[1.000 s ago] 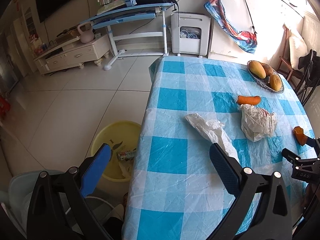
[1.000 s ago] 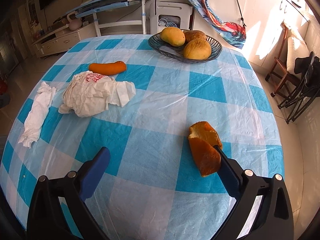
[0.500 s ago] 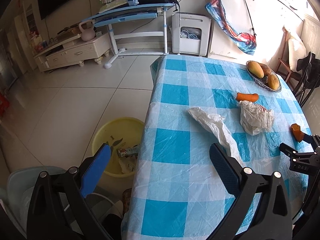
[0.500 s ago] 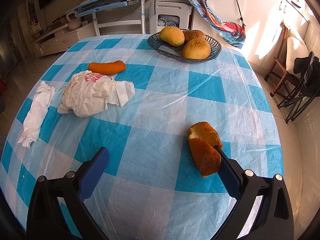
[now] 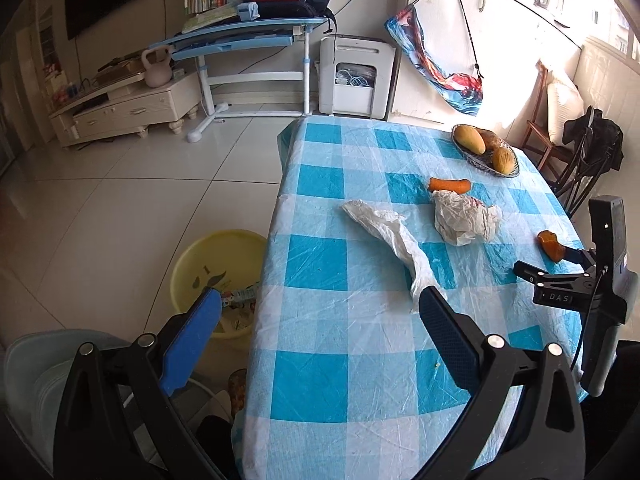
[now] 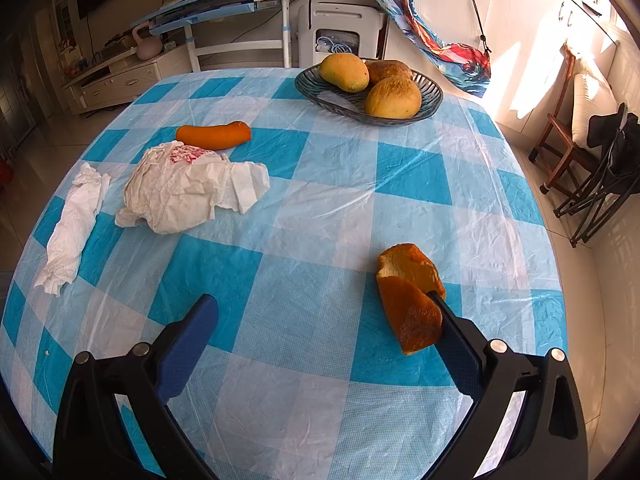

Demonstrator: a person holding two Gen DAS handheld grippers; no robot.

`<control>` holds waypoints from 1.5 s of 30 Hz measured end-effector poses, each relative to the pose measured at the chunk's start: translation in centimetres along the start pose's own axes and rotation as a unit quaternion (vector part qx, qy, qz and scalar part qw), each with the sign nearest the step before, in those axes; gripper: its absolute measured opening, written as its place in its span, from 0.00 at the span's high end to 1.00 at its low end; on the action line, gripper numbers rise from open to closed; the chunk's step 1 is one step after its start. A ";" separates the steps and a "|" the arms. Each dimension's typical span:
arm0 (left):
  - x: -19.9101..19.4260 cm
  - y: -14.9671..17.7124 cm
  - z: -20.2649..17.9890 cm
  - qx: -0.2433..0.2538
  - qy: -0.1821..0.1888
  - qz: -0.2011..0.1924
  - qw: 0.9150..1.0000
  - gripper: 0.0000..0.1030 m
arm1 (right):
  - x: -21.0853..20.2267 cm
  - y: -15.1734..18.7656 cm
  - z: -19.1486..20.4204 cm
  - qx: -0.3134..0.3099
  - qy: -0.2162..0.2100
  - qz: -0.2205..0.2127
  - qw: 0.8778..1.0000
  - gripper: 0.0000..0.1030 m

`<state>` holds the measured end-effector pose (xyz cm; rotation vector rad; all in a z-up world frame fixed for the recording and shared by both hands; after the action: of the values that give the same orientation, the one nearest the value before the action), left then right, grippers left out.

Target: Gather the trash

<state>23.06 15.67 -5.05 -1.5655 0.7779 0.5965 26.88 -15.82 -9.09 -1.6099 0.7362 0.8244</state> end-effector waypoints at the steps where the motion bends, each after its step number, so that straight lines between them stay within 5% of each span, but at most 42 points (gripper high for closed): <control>1: -0.2 0.3 -0.2 0.008 -0.005 0.002 1.000 0.07 | 0.0 0.0 0.0 0.000 0.000 0.000 1.000 0.07; 14: -1.1 0.7 -5.6 0.136 -0.023 -0.013 0.990 0.07 | 0.0 0.0 0.0 0.000 0.000 0.000 1.000 0.07; 28: -2.5 -0.6 -4.2 0.064 0.022 -0.035 0.997 0.07 | 0.0 0.0 0.0 0.000 0.000 0.000 1.000 0.07; 45: -3.5 -0.8 -4.1 0.109 -0.041 -0.057 0.992 0.07 | 0.0 0.0 0.0 0.000 0.000 0.000 1.000 0.07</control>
<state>21.24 12.13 -1.34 -1.3660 0.6637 0.4730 26.89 -15.81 -9.12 -1.6101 0.7360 0.8242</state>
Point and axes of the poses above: each gripper's, at about its wrist camera, not at the fingertips, and x roughly the way its jaws point, z to its left, y to its underside, the point moved 8 cm from there along x, roughly the way its jaws point, and after that the axes turned 10 degrees about y, right-handed, at the moved point
